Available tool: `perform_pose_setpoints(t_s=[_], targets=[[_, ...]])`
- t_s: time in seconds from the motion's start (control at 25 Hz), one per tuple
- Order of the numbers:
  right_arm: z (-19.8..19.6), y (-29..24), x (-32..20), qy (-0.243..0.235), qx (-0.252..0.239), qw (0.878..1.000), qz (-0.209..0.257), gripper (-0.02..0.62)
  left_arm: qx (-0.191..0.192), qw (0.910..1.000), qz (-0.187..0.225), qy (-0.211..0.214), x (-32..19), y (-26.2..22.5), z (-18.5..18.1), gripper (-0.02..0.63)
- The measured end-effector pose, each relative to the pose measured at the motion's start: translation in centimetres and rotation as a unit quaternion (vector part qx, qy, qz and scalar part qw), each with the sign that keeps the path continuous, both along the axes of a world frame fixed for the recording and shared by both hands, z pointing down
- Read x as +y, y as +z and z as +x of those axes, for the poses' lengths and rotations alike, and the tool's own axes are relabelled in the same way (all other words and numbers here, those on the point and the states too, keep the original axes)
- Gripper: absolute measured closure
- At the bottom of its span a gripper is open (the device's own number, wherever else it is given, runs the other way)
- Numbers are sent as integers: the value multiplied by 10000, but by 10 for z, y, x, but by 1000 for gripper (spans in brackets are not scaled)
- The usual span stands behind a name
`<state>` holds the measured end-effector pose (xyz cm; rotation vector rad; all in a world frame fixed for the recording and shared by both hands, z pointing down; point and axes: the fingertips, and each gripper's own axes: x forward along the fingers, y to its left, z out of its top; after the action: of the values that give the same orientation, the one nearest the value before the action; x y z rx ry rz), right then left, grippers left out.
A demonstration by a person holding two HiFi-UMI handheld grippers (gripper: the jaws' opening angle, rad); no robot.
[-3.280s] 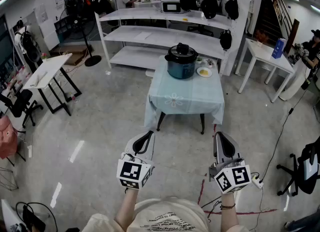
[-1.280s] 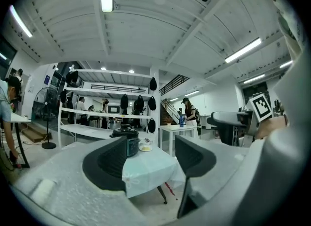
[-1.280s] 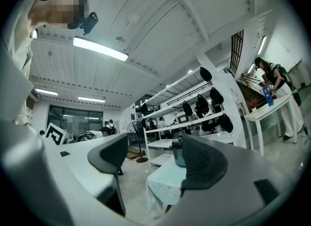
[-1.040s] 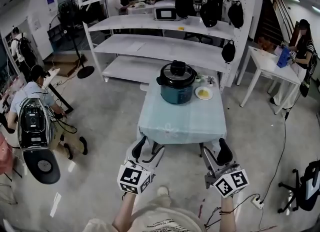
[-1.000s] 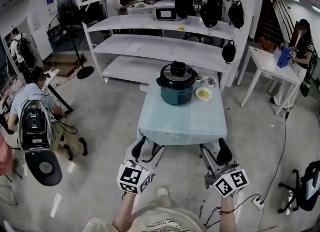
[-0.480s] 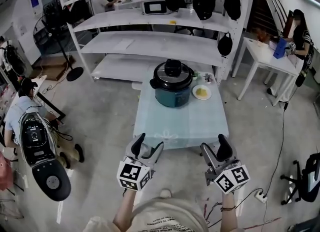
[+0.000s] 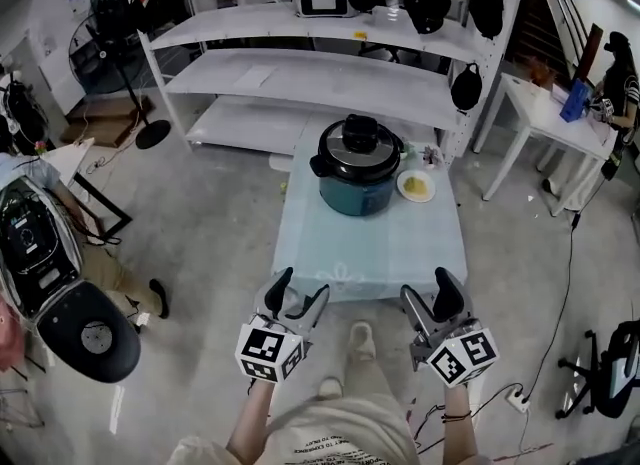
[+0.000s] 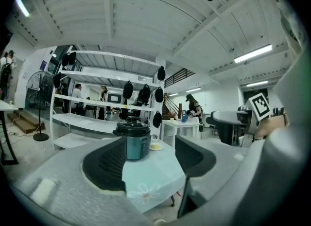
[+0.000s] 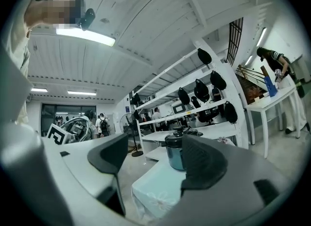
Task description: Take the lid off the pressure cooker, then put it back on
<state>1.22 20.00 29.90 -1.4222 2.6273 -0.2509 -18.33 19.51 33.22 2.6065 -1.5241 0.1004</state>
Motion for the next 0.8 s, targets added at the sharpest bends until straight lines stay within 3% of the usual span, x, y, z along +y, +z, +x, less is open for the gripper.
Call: perform_pose_setpoints(t_s=[0.32,0.8], targets=[[-4,7,-58,-134,-39,9999,23,264,70,9998,90,-140,-55,1,-5,311],[-2,11,-204,-567,15,9984,-78,264,-51,9998,74,-155,-191,-3,14,311]])
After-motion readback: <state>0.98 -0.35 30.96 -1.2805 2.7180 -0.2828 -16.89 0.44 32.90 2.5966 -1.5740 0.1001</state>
